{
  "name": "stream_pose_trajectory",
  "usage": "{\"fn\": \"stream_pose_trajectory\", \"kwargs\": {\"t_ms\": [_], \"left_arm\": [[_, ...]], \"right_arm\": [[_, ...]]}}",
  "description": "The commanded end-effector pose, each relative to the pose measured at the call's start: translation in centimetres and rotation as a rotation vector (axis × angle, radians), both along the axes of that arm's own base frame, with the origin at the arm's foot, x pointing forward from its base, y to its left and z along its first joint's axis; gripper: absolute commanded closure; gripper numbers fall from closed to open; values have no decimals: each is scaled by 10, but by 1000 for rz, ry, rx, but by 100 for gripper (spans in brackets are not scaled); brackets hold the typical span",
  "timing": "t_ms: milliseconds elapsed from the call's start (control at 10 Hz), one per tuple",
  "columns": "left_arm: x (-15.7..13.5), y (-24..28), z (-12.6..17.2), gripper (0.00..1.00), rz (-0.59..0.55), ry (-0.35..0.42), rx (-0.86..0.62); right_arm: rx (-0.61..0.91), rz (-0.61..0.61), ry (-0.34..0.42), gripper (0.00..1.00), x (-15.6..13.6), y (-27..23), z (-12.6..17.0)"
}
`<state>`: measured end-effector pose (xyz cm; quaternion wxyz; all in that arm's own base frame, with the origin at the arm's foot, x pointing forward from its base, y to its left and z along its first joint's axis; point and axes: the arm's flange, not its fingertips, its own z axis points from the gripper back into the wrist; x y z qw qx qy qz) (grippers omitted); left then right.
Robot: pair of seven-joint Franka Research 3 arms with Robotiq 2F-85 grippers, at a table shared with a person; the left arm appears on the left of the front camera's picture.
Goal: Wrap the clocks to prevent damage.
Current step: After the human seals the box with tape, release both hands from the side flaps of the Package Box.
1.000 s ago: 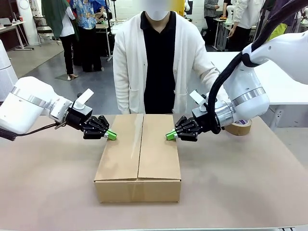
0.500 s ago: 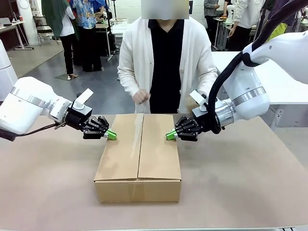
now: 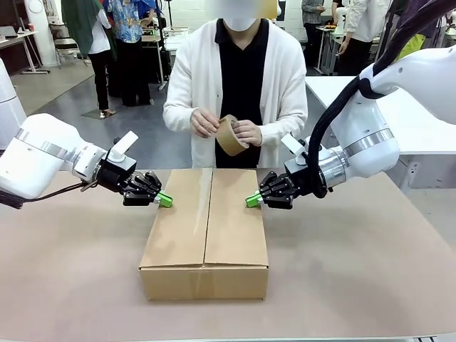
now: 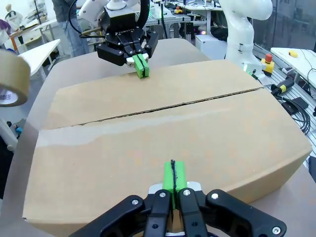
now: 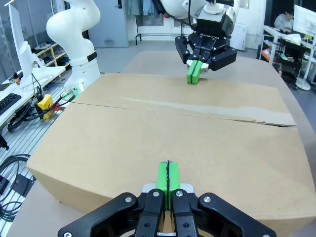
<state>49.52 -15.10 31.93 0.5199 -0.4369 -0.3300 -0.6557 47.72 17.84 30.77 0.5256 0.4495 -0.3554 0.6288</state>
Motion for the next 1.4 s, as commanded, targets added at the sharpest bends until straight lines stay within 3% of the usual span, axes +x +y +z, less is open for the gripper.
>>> {"fn": "stream_pose_trajectory", "kwargs": {"t_ms": [0,1300], "left_arm": [[-1,0,-5,100,6,2,-5],[-1,0,-5,100,6,2,-5]], "right_arm": [[-9,-7,5,99,-1,1,-5],[-9,-7,5,99,-1,1,-5]]}}
